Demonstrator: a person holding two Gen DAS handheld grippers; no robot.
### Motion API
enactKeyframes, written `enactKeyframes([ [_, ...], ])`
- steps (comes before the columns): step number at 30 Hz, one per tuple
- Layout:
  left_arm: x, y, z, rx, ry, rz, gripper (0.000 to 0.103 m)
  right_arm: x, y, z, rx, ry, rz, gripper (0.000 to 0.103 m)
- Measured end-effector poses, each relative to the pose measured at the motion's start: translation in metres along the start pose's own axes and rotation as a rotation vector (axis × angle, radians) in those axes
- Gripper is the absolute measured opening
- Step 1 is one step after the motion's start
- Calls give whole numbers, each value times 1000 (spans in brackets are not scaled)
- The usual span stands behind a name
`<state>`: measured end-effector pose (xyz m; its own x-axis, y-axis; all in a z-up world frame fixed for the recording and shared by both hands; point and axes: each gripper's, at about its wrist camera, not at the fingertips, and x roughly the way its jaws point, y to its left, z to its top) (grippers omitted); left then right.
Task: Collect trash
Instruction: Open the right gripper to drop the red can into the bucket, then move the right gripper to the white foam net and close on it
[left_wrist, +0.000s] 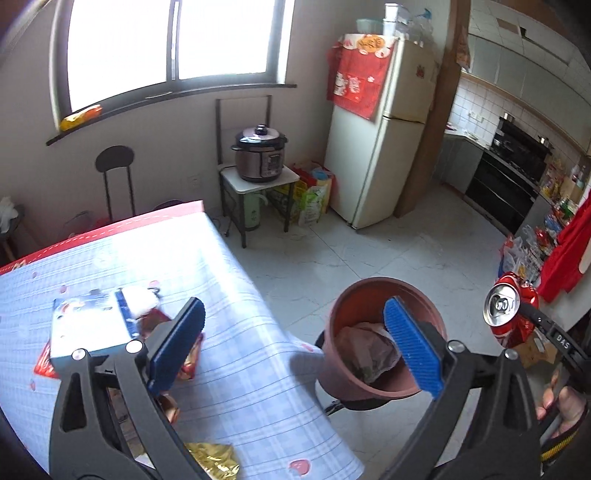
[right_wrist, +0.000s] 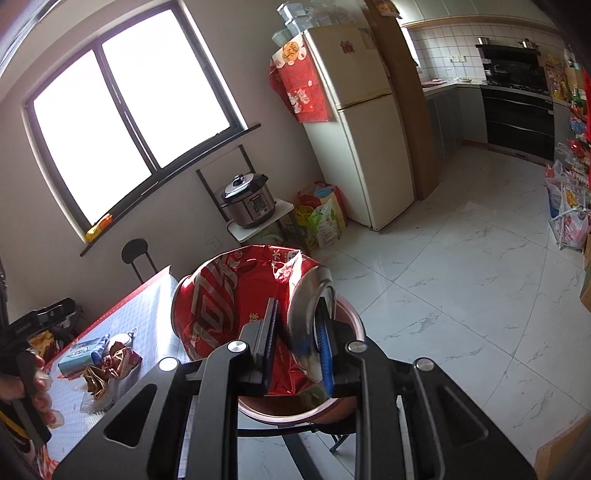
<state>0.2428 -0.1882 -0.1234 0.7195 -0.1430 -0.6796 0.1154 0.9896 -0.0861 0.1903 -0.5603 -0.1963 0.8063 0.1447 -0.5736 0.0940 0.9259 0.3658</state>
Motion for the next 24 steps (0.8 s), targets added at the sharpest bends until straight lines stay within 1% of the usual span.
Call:
enactKeyframes([
  [3, -27, 39, -9, -74, -23, 73, 96, 26, 12, 14, 6, 25, 52, 24],
  [4, -36, 51, -13, -94, -32, 100, 97, 32, 16, 20, 15, 34, 53, 39],
  [5, -46, 61, -16, -111, -41, 126, 97, 36, 19, 26, 28, 32, 44, 69],
  [6, -55, 71, -19, -127, -54, 152, 97, 36, 23, 30, 40, 14, 39, 79],
  [7, -64, 80, -22, -141, -65, 177, 97, 34, 27, 35, 48, -10, 48, 82],
  [9, -81, 96, -26, -168, -81, 217, 97, 30, 37, 44, 44, -28, 68, 84],
  [11, -96, 109, -30, -192, -99, 248, 97, 22, 46, 48, 36, -56, 71, 91],
  [14, -120, 127, -37, -220, -126, 289, 97, 11, 61, 51, 20, -69, 86, 95],
  [20, -159, 164, -57, -268, -156, 347, 97, -10, 89, 35, -15, -58, 93, 98],
  [24, -174, 191, -73, -285, -150, 370, 97, -16, 118, 15, -48, -37, 92, 98],
])
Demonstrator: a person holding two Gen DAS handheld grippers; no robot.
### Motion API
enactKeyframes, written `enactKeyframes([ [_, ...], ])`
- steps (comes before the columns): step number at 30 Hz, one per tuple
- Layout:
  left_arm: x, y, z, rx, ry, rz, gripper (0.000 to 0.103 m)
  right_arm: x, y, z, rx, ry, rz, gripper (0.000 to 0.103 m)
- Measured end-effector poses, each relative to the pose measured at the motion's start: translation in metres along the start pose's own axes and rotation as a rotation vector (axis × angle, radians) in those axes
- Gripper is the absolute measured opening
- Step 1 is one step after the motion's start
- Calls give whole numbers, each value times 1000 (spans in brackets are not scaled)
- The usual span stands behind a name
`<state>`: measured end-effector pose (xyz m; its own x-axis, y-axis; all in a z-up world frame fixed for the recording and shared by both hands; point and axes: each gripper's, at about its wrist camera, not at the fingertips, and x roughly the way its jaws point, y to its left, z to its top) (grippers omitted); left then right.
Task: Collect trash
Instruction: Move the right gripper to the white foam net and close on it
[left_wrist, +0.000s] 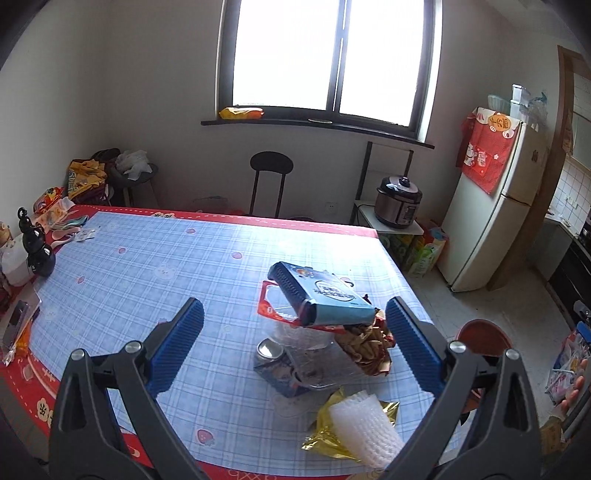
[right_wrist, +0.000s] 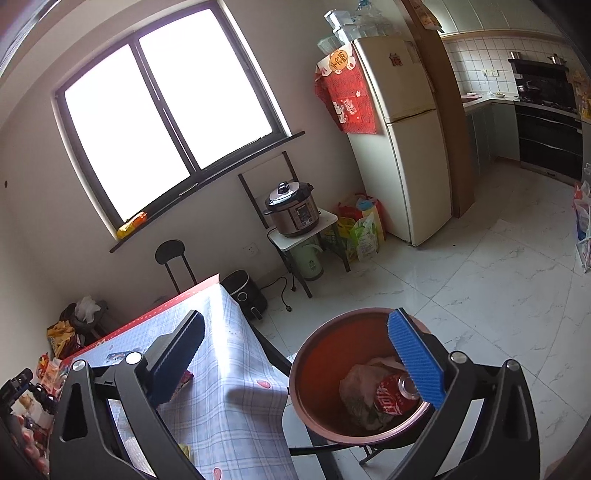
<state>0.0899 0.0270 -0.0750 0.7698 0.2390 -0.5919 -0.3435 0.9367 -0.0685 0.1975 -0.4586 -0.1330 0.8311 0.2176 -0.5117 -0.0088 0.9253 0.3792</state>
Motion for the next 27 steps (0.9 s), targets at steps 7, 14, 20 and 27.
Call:
enactKeyframes([
  [7, 6, 69, -16, -30, 23, 33, 97, 8, 77, -39, -56, 84, 48, 98],
  [14, 25, 122, -42, -63, 76, 26, 97, 33, 162, -96, -194, 223, 90, 98],
  [20, 41, 148, -70, -73, 123, -1, 97, 65, 221, -147, -333, 365, 122, 98],
  [27, 60, 153, -100, -45, 209, -57, 97, 99, 259, -202, -457, 522, 99, 98],
])
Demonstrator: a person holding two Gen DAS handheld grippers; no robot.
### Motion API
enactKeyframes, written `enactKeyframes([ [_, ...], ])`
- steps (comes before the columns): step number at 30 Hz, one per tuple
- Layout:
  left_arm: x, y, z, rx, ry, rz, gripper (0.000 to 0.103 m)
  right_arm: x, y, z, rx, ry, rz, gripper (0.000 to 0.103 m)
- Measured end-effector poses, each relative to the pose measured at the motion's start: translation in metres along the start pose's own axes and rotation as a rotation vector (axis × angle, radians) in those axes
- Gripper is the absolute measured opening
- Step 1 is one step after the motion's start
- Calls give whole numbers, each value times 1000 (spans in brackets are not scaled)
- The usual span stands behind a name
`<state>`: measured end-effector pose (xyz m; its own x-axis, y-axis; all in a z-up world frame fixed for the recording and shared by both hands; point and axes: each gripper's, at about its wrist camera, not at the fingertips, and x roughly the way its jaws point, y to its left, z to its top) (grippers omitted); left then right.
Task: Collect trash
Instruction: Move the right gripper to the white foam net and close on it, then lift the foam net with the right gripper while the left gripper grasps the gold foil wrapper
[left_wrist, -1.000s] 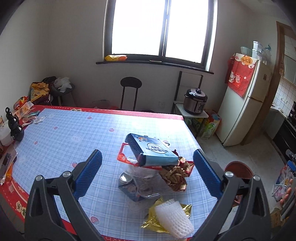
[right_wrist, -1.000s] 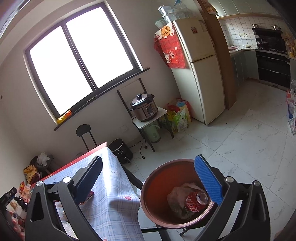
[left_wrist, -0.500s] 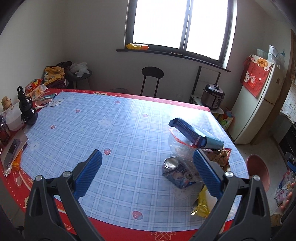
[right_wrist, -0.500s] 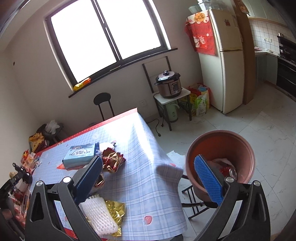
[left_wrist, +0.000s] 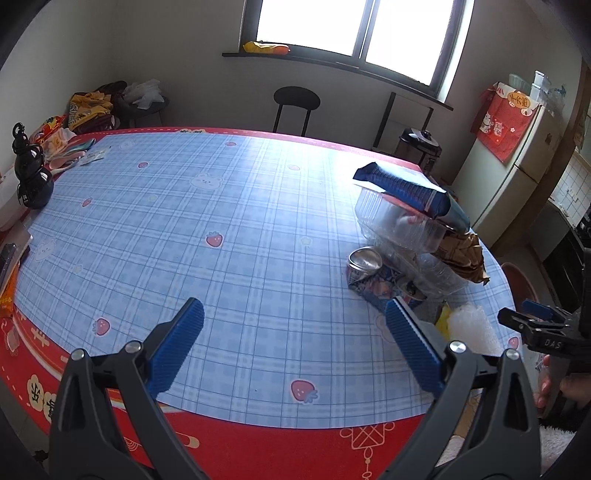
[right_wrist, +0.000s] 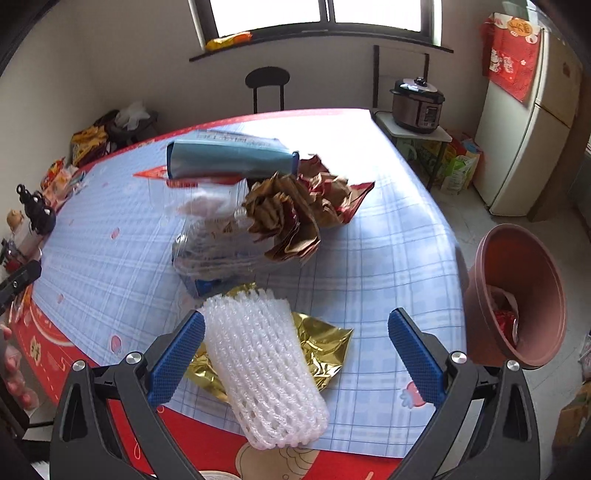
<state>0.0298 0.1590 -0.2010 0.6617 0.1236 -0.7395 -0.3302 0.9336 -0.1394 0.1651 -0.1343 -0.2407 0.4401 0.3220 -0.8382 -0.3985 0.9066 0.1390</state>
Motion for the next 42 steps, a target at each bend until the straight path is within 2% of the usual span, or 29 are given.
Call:
enactKeyframes([
  [9, 10, 6, -3, 14, 29, -35, 97, 27, 23, -10, 3, 101, -4, 98],
  [16, 11, 13, -2, -24, 23, -23, 97, 46, 24, -21, 13, 185, 2, 98],
  [18, 11, 12, -2, -23, 26, -21, 97, 48, 21, -23, 27, 196, 21, 92],
  [20, 12, 9, -2, -17, 31, -20, 97, 50, 20, -24, 21, 204, 25, 77],
  [21, 12, 7, -2, -14, 33, -19, 97, 50, 21, -24, 19, 204, 31, 74],
  [26, 12, -1, -4, 2, 35, -22, 97, 38, 19, -25, 8, 149, 75, 42],
  [28, 12, -7, -4, 11, 38, -26, 97, 30, 15, -26, 6, 115, 87, 36],
  [35, 13, -34, -8, 68, 53, -56, 97, -9, -3, -24, 35, -23, 112, 33],
  [42, 24, -71, -12, 133, 97, -119, 97, -52, -43, -30, 112, -150, 59, 33],
])
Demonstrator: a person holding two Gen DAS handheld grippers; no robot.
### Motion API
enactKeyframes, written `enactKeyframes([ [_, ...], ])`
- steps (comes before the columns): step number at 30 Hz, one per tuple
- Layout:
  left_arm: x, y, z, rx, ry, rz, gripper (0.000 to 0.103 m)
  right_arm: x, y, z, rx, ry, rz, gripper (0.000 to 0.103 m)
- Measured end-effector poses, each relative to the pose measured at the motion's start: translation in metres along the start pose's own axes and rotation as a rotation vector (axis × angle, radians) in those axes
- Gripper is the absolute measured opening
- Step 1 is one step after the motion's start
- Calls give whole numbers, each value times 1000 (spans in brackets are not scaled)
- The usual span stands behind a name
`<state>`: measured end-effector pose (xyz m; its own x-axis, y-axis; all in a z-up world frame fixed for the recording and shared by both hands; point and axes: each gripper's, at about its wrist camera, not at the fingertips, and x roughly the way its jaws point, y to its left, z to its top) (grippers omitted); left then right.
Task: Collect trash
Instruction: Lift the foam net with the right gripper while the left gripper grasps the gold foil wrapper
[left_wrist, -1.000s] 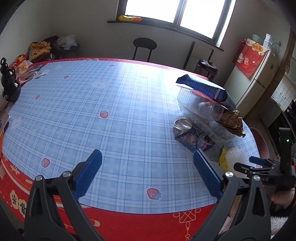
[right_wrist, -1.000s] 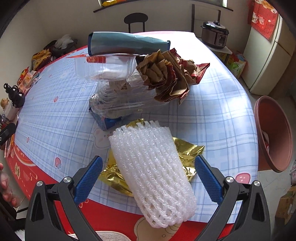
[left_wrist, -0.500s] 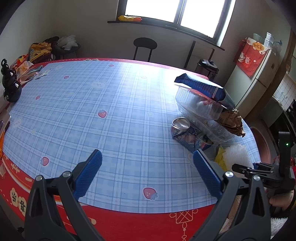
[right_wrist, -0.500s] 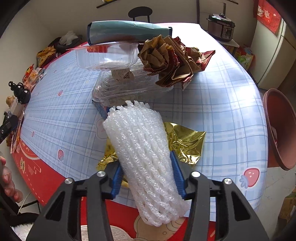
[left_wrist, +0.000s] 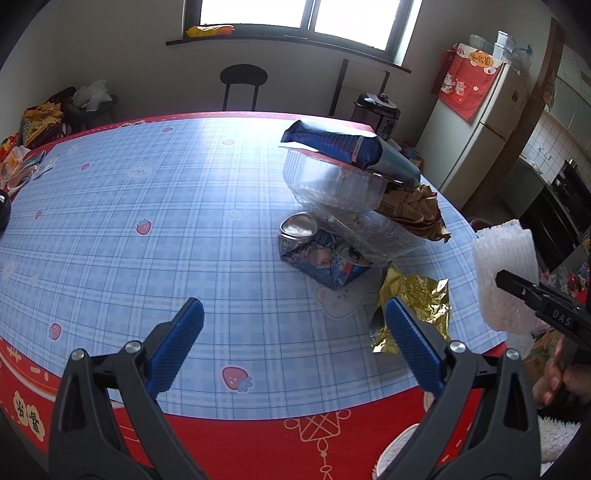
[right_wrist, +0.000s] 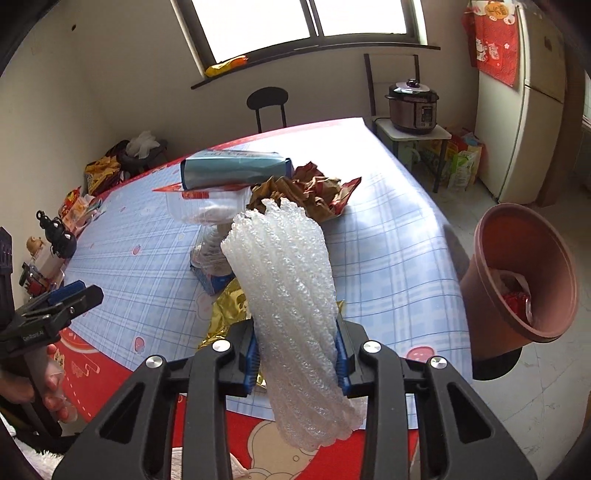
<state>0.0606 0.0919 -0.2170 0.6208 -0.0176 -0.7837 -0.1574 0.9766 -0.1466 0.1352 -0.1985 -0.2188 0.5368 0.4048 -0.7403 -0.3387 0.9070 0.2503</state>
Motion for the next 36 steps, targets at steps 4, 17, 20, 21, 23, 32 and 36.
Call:
enactKeyframes([
  [4, 19, -23, 0, 40, 50, -63, 97, -21, -32, -8, 77, -37, -45, 33],
  [17, 92, -77, -2, 145, 162, -139, 97, -74, -115, -62, 247, -50, -185, 33],
  [20, 106, -78, 0, 111, 175, -163, 96, -84, -137, -76, 276, -50, -212, 33],
  [21, 111, -80, 0, 110, 179, -163, 95, -86, -146, -80, 297, -52, -220, 33],
  [23, 118, -88, 0, 128, 188, -160, 91, -92, -162, -90, 349, -58, -232, 33],
  [32, 146, -101, 2, 90, 217, -126, 83, -96, -186, -96, 393, -56, -236, 33],
  [36, 152, -110, -4, 107, 234, -112, 83, -97, -180, -80, 351, -78, -229, 33],
])
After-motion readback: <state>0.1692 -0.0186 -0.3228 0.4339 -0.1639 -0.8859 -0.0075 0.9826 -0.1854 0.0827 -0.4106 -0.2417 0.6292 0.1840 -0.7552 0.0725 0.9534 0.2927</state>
